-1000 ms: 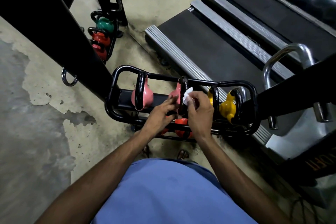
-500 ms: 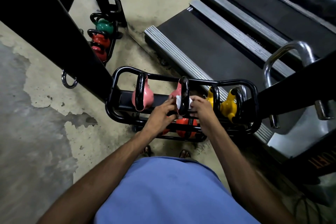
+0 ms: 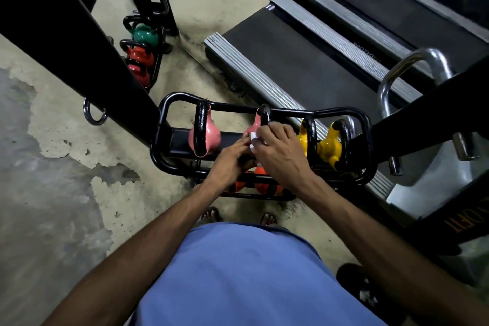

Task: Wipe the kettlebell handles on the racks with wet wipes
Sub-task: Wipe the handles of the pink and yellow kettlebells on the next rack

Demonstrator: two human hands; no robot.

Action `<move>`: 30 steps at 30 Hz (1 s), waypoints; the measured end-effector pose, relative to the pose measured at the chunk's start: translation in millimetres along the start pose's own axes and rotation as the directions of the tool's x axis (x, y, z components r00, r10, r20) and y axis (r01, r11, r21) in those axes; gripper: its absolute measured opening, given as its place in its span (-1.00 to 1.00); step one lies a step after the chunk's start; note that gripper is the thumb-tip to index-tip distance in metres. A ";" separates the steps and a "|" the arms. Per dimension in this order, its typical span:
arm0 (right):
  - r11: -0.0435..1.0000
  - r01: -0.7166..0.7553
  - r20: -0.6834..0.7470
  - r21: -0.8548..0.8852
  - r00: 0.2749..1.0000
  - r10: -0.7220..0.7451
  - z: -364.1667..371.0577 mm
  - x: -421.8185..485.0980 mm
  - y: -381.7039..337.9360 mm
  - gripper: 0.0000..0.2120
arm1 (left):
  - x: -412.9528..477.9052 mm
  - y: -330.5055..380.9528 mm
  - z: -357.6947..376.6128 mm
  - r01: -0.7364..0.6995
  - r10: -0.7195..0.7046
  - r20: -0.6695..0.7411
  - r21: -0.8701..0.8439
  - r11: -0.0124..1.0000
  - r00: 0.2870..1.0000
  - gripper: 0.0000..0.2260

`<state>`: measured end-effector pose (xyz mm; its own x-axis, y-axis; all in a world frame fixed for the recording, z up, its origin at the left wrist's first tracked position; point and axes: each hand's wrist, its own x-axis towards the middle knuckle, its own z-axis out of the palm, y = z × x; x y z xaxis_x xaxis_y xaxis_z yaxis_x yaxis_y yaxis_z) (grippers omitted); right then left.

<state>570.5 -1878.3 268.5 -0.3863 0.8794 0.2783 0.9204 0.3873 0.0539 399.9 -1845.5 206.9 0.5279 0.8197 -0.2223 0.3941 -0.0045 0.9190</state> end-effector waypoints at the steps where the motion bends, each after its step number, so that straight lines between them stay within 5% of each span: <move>1: 0.999 0.040 0.026 -0.034 0.999 -0.039 0.7 6.7 0.4 -0.75 | 0.5 0.6 1.1 -0.003 0.002 -0.029 -0.038 0.999 1.000 -0.65; 4: 0.977 0.181 0.133 -0.117 0.977 -0.165 4.0 11.9 -1.6 -0.77 | 6.1 -3.9 5.5 -0.032 0.025 -0.100 -0.070 0.997 0.995 -0.54; 6: 0.944 0.276 0.170 -0.182 0.954 -0.246 -1.5 3.2 -2.4 -0.72 | 9.6 -8.4 6.4 -0.138 0.140 -0.058 0.052 0.989 0.988 -0.51; 10: 0.931 0.328 0.056 -0.162 0.945 -0.323 -12.1 -16.2 -1.7 -0.68 | 13.3 -11.2 -0.2 -0.145 0.148 -0.010 0.140 0.979 0.989 -0.50; 16: 0.998 0.063 -0.096 0.004 0.993 -0.062 19.4 -45.7 -9.1 -0.86 | 12.0 -13.3 -2.6 -0.127 0.127 -0.001 0.090 0.988 0.992 -0.55; 20: 0.957 -0.232 -0.180 0.173 0.948 0.262 30.0 -53.8 -28.2 -0.91 | 13.8 -15.4 -5.3 -0.110 0.109 0.014 0.067 0.992 0.994 -0.58; 24: 0.740 -0.454 -0.136 0.496 0.801 0.582 35.4 -57.7 -42.7 -0.92 | 14.1 -15.1 -6.1 -0.087 0.086 0.032 0.044 0.995 0.996 -0.56; 30: 0.245 -0.556 0.243 0.795 0.660 0.710 15.0 -29.4 -26.7 -0.65 | 14.6 -15.6 -6.4 -0.110 0.108 0.032 0.073 0.991 0.994 -0.53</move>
<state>556.3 -1910.4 244.5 0.3840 0.9232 -0.0112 0.3918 -0.1739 -0.9035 396.6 -1829.7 191.3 0.5911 0.7958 -0.1318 0.3874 -0.1367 0.9117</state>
